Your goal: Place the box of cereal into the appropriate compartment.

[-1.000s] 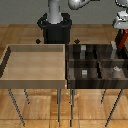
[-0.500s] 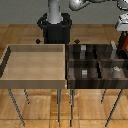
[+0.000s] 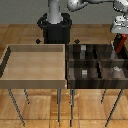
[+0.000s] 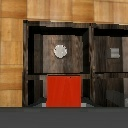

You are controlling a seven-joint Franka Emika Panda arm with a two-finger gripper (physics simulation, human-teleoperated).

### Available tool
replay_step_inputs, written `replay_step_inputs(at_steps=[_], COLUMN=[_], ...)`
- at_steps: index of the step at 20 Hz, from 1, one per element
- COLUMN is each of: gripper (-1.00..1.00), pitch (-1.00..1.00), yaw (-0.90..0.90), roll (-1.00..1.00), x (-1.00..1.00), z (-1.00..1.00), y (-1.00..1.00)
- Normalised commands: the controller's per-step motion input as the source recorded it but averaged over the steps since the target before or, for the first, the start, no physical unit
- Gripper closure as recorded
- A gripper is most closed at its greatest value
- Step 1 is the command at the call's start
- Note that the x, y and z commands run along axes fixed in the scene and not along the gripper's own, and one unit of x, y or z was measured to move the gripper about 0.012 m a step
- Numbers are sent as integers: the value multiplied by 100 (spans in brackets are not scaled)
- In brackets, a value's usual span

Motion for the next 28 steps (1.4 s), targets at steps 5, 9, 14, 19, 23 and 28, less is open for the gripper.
replay_step_inputs(at_steps=[5,9,14,19,23,28], gripper=[100,100,100,100,100,100], pitch=[0,0,0,0,0,0], yaw=[0,0,0,0,0,0], roll=[0,0,0,0,0,0], x=[-20,0,-60,-100,-75,0], z=[-20,-100,0,0,-25,-80], y=[-60,0,0,0,0,0])
